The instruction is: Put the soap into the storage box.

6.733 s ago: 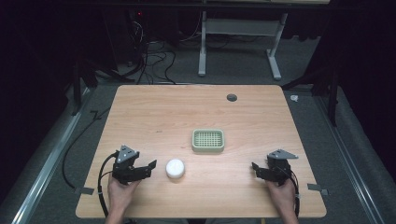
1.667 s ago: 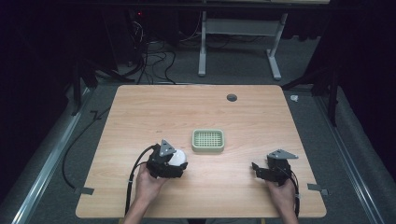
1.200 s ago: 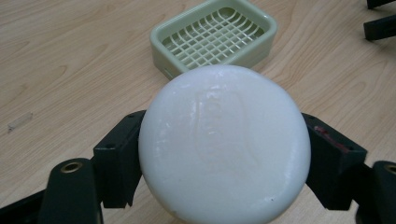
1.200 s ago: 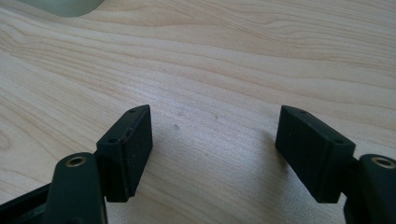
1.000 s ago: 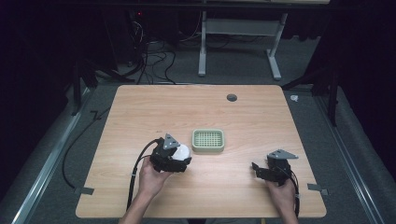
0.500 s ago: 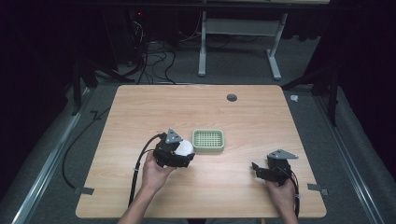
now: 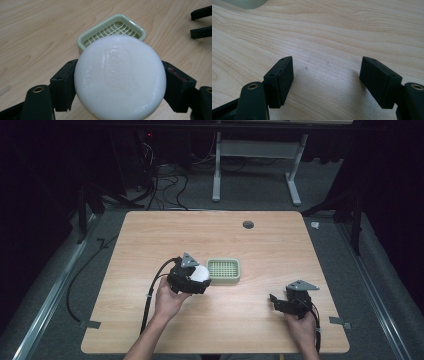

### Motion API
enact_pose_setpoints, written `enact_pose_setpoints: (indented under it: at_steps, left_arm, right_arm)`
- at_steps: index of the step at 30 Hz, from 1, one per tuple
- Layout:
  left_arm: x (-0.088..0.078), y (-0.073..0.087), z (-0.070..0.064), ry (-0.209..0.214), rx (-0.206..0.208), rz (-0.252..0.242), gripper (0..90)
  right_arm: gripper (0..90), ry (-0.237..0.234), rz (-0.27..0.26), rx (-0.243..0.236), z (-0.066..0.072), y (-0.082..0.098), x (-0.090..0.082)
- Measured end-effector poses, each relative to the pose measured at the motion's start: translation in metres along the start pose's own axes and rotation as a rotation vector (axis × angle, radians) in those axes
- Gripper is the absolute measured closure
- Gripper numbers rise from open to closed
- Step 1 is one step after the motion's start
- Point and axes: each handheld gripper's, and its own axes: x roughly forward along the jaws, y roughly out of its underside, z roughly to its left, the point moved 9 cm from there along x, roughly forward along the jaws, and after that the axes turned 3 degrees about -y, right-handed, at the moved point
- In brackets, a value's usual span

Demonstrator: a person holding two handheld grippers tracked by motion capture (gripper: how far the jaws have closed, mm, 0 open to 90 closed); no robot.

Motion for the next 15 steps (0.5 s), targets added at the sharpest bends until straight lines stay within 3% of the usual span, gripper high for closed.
enact_pose_setpoints:
  at_steps: [15]
  left_arm:
    - [0.018, -0.010, 0.002, -0.006, 0.014, 0.034, 24.7]
  right_arm:
    - [28.1, 0.001, 0.000, 0.001, 0.000, 0.000, 0.000]
